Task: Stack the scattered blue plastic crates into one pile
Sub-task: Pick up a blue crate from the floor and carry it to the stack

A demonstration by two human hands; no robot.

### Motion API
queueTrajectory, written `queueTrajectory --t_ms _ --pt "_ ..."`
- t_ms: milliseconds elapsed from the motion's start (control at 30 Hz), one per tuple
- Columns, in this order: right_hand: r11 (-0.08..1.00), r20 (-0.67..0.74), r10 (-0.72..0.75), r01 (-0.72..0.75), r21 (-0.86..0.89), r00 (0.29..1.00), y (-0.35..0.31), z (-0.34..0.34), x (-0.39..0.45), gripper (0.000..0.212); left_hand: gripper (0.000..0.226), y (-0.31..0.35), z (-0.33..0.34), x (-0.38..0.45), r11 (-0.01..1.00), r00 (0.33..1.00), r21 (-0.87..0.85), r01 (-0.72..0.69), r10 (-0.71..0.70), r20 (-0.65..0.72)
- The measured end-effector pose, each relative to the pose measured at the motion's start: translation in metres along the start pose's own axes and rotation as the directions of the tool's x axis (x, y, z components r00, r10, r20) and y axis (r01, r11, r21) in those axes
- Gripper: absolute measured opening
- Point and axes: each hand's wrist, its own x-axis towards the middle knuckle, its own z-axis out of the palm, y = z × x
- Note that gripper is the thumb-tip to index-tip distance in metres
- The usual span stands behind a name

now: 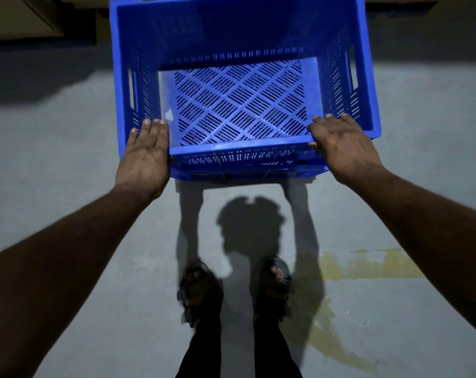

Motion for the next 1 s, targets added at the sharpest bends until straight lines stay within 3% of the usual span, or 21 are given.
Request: queueTrajectory --t_ms 233,400,533,667,833,1000 --pt "0.994 0.028 0.109 -0.11 0.026 0.994 -0.026 0.003 -0.016 0.029 0.067 -0.018 -0.008 0.01 0.997 0.996 0.044 -0.06 0.057 0.071" --pt "0.998 0.067 0.058 -0.057 -0.021 0.996 -0.013 0.0 -0.017 0.033 0.064 -0.009 0.001 -0.005 0.999 0.996 0.017 -0.032 0.03 0.082" --pt "0.997 0.057 0.059 -0.056 -0.048 0.997 -0.006 -0.004 -0.015 0.027 0.063 -0.007 0.002 0.0 0.996 0.994 0.005 -0.086 0.085 0.071" --pt "0.993 0.012 0.115 -0.115 0.01 0.993 -0.026 0.006 -0.027 0.04 0.064 -0.017 -0.002 0.003 0.996 0.993 0.007 -0.092 0.091 0.07" --pt "0.995 0.019 0.101 -0.101 0.01 0.995 -0.02 0.002 -0.02 0.039 0.07 -0.012 0.004 0.001 0.999 0.998 -0.02 -0.035 0.036 0.056" --pt "0.982 0.021 0.186 -0.186 0.003 0.982 -0.032 0.009 -0.026 0.05 0.069 -0.015 -0.002 0.008 0.999 0.992 -0.029 -0.045 0.048 0.115"
